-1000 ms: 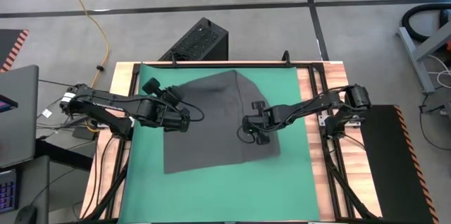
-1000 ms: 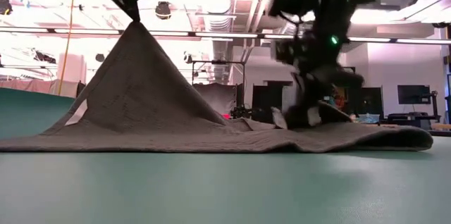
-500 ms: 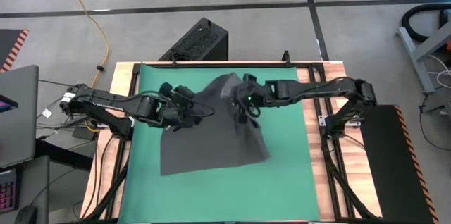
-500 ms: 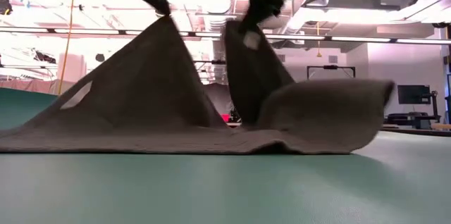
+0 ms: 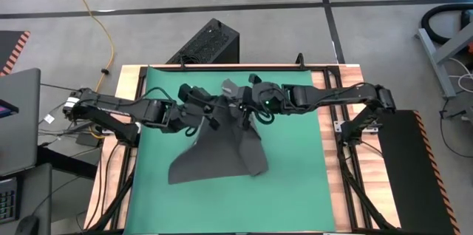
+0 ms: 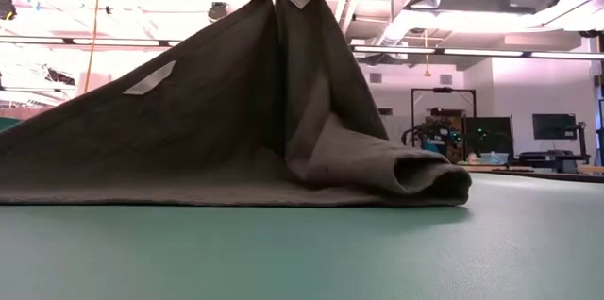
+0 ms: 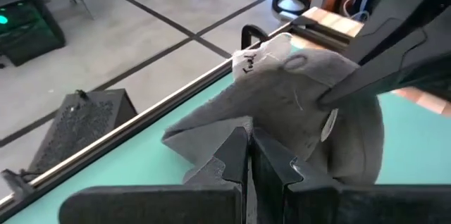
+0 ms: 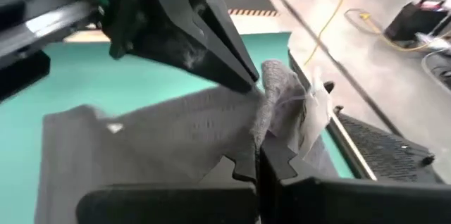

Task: Roll towel
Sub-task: Roll the gray towel

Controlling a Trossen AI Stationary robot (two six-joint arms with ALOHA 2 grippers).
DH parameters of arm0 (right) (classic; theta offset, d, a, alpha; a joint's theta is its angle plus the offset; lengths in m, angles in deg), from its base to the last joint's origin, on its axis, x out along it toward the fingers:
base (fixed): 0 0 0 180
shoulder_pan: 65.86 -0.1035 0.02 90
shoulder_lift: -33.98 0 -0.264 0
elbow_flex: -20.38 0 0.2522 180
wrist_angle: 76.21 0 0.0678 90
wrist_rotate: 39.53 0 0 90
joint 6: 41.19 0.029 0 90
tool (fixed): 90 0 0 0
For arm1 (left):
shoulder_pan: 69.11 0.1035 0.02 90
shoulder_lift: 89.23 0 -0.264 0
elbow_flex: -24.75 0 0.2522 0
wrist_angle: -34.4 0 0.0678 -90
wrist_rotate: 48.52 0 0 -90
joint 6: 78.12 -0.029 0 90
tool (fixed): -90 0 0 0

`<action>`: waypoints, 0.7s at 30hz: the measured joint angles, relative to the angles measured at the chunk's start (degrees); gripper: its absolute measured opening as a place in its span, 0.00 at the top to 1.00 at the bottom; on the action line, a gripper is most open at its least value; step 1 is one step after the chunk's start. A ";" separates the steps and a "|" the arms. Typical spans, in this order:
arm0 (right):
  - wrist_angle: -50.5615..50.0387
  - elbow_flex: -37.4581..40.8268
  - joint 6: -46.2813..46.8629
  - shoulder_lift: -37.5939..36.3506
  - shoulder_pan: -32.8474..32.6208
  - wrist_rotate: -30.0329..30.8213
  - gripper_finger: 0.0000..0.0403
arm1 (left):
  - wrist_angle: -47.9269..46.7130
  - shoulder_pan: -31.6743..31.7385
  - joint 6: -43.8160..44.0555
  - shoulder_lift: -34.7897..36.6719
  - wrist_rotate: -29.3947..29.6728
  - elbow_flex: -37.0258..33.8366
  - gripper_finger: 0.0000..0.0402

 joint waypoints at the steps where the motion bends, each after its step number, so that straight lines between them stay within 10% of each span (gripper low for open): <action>1: 0.25 0.00 -0.03 0.00 -0.03 0.71 0.98 | 0.61 0.33 0.07 0.00 -0.57 0.00 1.00; 21: 1.48 0.00 -0.63 0.01 0.21 4.56 0.98 | 15.48 1.84 -0.53 0.00 -2.81 0.00 1.00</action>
